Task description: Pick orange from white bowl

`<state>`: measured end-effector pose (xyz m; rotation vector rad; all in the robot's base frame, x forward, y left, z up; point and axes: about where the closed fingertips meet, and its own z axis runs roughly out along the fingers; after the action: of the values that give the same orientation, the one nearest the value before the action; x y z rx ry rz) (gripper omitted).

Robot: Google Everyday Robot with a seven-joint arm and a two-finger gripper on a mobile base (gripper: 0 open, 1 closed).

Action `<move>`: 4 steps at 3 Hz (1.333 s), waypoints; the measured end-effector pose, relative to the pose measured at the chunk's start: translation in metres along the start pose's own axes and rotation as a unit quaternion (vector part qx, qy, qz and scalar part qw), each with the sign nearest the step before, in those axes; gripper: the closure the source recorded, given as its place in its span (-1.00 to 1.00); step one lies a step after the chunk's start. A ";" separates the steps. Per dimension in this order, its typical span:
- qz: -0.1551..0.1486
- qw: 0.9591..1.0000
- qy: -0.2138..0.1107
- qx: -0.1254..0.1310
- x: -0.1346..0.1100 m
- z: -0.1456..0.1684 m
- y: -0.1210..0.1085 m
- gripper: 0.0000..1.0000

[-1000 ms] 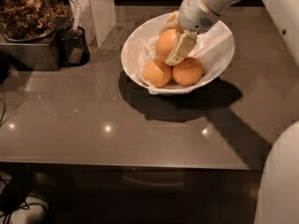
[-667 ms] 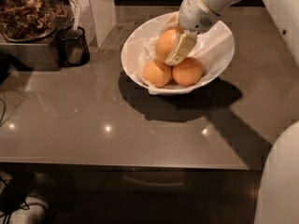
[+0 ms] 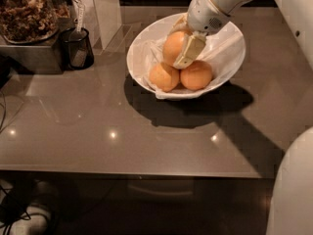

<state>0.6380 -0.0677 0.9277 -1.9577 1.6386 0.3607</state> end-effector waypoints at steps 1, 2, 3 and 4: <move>0.000 1.000 -0.025 0.012 -0.008 -0.014 0.006 1.00; 0.003 0.999 -0.043 0.025 -0.022 -0.044 0.030 1.00; 0.011 0.997 -0.070 0.033 -0.028 -0.067 0.053 1.00; 0.005 0.988 -0.137 0.064 -0.064 -0.093 0.089 1.00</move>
Offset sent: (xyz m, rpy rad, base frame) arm -0.0596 -0.0208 0.0600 0.0968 -0.0425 -0.0285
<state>0.5251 -0.0772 1.0159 -1.7210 1.4574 0.4916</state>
